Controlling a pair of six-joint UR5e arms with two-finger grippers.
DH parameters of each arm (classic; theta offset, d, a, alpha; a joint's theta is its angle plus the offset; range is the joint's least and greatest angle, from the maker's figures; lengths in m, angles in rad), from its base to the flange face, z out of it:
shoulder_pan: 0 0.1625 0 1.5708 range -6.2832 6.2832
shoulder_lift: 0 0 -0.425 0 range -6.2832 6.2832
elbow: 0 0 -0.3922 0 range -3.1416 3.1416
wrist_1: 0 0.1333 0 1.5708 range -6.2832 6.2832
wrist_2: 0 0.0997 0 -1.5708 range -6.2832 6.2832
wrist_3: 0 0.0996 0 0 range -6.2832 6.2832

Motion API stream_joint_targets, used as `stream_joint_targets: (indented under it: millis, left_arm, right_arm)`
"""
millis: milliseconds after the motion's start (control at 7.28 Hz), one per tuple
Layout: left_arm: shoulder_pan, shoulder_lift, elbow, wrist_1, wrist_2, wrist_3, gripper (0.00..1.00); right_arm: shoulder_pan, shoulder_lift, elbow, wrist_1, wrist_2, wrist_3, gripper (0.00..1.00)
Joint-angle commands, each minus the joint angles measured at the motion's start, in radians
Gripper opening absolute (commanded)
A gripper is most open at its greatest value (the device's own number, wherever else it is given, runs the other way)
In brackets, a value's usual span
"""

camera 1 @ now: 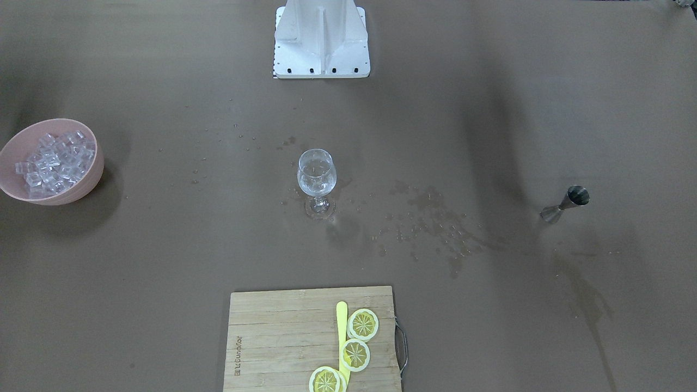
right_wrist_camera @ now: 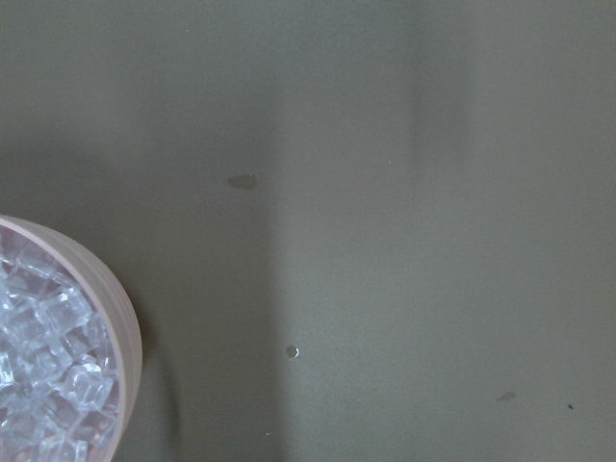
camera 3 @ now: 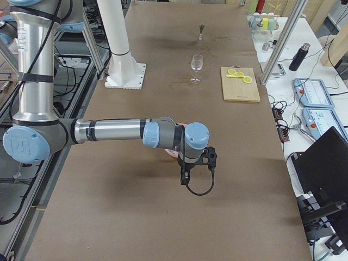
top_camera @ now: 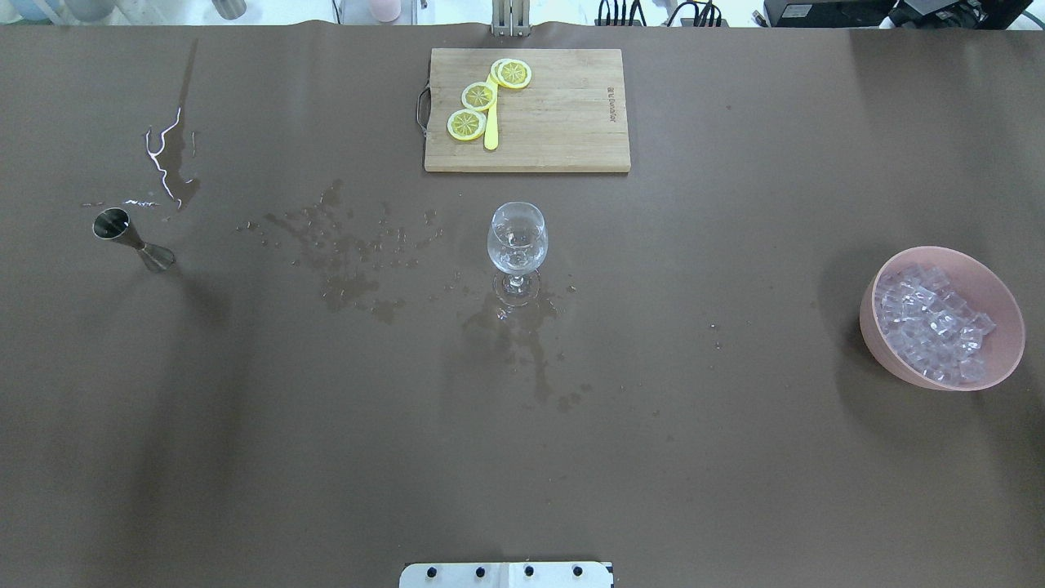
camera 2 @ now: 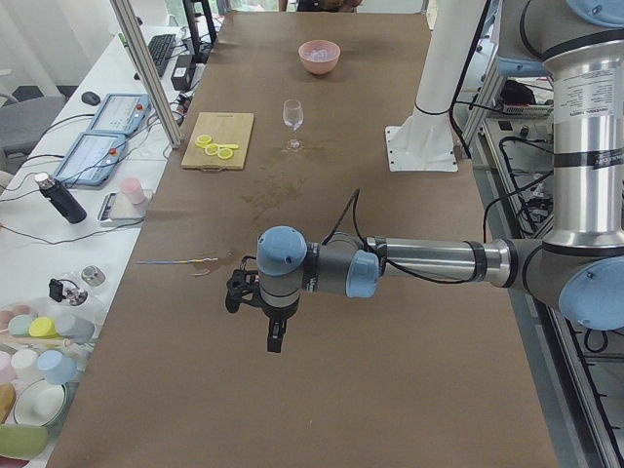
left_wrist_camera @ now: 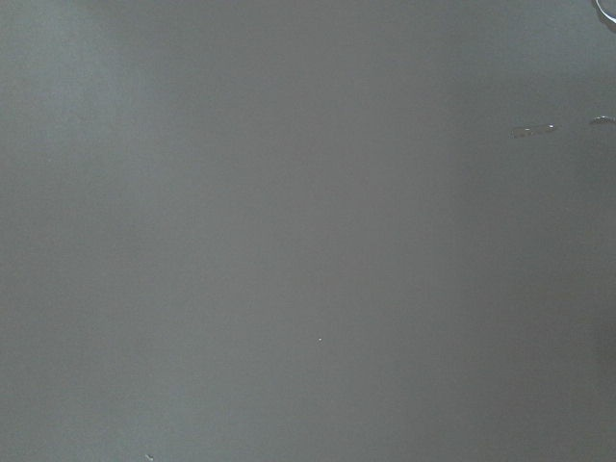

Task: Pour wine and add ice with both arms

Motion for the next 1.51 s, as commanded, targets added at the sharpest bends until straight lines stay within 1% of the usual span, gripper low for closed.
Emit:
stream_joint_targets:
  millis: [0, 275, 412, 549, 687, 824, 961, 1099, 1236, 1373]
  left_arm:
    - [0.0, -0.002, -0.005, 0.0, -0.002, 0.0, 0.98]
    - [0.0, -0.024, -0.047, 0.001, 0.001, -0.012, 0.98]
    - [0.0, -0.069, -0.053, 0.0, -0.002, -0.012, 0.98]
    - [0.0, -0.084, -0.067, -0.002, 0.0, -0.011, 0.98]
    - [0.0, -0.084, -0.125, -0.017, 0.0, -0.017, 0.98]
    - [0.036, -0.108, -0.142, -0.008, 0.003, -0.091, 0.98]
    - [0.123, -0.117, -0.191, -0.009, 0.01, -0.309, 0.98]
    - [0.209, -0.117, -0.249, -0.015, 0.06, -0.474, 0.98]
    - [0.256, -0.105, -0.312, -0.015, 0.111, -0.545, 0.98]
    - [0.268, -0.076, -0.362, -0.037, 0.113, -0.602, 0.98]
  right_arm:
    - [0.0, -0.001, 0.002, 0.0, 0.002, 0.0, 1.0]
    - [0.0, 0.001, 0.005, 0.0, 0.0, 0.001, 1.0]
    - [0.0, -0.002, 0.005, 0.0, 0.002, 0.0, 1.0]
    - [0.0, -0.004, 0.005, 0.0, 0.002, 0.001, 1.0]
    - [0.0, -0.005, 0.005, 0.0, 0.0, 0.0, 1.0]
    - [0.0, -0.005, 0.005, 0.0, 0.0, 0.001, 1.0]
    - [0.0, -0.005, 0.006, 0.0, 0.0, 0.0, 1.0]
    - [0.0, -0.005, 0.007, 0.0, 0.002, 0.0, 1.0]
    - [0.0, -0.007, 0.007, 0.0, 0.002, 0.0, 1.0]
    - [0.0, -0.007, 0.007, 0.0, 0.003, 0.0, 1.0]
